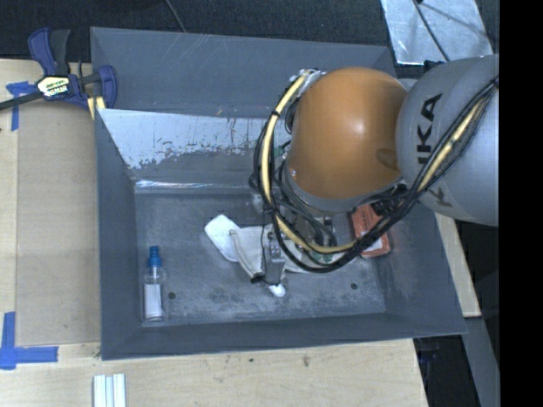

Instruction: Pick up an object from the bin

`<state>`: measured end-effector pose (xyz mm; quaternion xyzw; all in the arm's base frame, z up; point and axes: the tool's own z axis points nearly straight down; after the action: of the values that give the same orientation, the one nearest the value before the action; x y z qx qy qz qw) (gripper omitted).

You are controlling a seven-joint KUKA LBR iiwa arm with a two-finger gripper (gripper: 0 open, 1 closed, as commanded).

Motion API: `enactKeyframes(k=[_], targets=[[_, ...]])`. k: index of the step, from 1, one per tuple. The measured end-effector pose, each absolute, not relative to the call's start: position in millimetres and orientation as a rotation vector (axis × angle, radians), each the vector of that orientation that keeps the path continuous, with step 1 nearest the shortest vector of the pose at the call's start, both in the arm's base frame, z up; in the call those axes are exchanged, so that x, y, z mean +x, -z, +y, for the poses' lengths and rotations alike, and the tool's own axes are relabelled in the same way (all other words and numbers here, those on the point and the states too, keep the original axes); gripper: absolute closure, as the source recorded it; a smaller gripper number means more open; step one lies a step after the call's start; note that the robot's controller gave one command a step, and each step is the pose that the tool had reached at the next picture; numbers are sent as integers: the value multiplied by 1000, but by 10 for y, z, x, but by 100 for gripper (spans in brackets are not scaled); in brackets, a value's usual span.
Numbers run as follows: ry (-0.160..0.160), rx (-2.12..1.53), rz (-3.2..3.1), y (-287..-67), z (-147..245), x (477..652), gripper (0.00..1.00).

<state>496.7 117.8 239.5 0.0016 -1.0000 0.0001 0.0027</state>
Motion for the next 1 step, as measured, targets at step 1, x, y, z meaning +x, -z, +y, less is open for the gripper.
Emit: enactKeyframes(k=[1], targets=[[2, 1, -3144, -2434, 1172, 4984, 0]])
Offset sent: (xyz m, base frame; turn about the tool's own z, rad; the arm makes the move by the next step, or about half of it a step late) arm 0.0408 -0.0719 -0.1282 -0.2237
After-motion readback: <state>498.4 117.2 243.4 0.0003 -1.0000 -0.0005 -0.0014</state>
